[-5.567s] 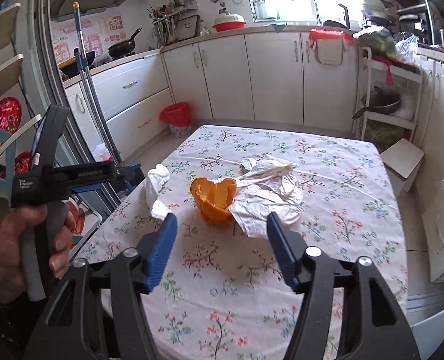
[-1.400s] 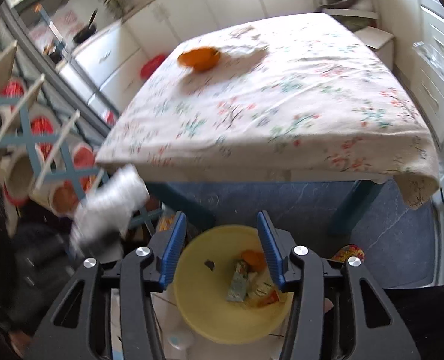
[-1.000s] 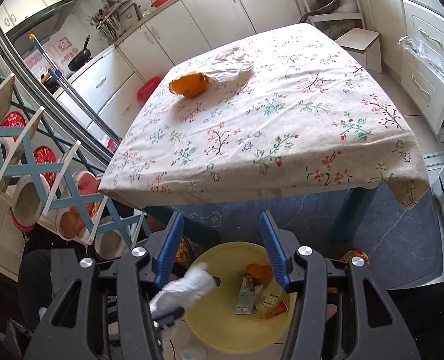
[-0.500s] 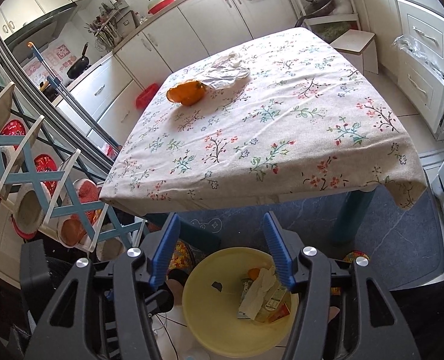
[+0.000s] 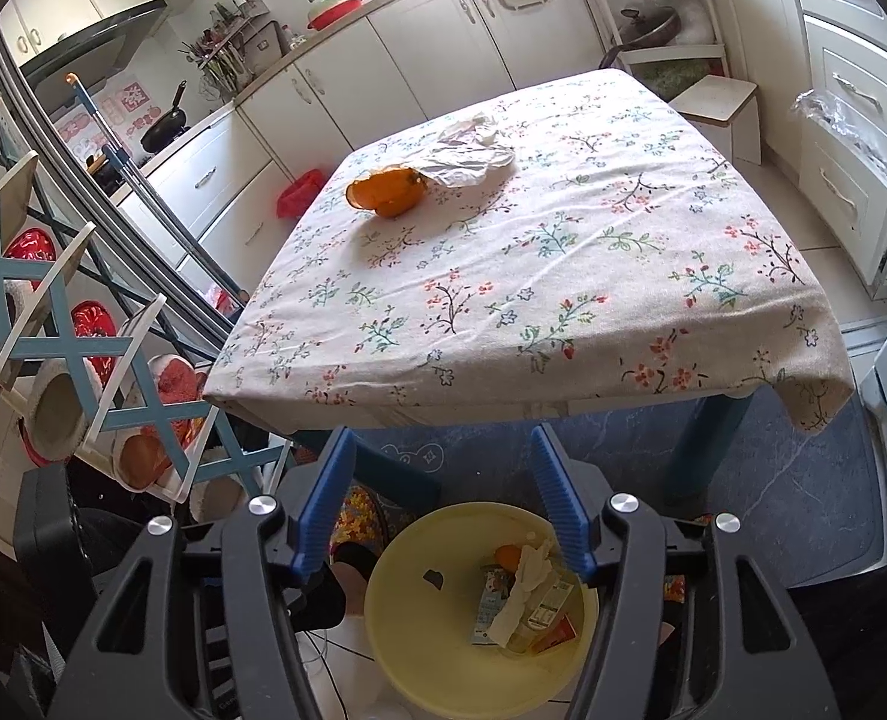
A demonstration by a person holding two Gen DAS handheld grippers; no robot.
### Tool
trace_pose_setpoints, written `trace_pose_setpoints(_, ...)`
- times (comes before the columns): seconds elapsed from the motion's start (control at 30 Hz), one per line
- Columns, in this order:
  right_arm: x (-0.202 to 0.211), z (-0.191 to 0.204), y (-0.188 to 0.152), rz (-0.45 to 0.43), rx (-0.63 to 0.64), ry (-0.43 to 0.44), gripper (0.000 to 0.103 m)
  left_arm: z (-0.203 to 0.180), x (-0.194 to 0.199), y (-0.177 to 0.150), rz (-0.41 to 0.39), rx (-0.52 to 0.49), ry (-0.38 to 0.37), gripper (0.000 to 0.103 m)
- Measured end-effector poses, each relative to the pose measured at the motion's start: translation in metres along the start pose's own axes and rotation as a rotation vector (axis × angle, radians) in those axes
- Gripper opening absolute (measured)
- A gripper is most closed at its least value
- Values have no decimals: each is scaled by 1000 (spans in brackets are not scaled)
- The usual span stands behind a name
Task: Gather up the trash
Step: 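Move both tools back toward the remaining orange peel on the table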
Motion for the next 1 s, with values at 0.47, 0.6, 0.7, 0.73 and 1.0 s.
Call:
trace_pose_setpoints(0.47, -27, 31, 81, -59, 160, 2, 65, 86, -26, 138, -90, 173, 105, 59)
trace_pose_setpoints(0.6, -53, 27, 105, -40, 171, -14, 65, 97, -59, 177, -67, 178, 126, 66)
trace_pose_setpoints(0.7, -70, 25, 120, -18, 183, -19, 65, 103, -84, 203, -42, 170, 125, 69)
trace_pose_setpoints(0.73, -76, 24, 125, -12, 186, -22, 65, 105, -93, 211, -31, 174, 119, 70)
trace_pose_setpoints(1.0, -103, 16, 151, 33, 109, 32, 65, 110, -150, 262, 18, 158, 105, 77)
Point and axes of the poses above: each gripper's, at about its wrist camera, not at the fingertips, and x roughly against the way its jaws point, z to its left, y to its top, the point moved 1 cm from there along -x, roughly the way its jaws point, and after that the axes turned 4 degrees about x, right-handed, at the moved point
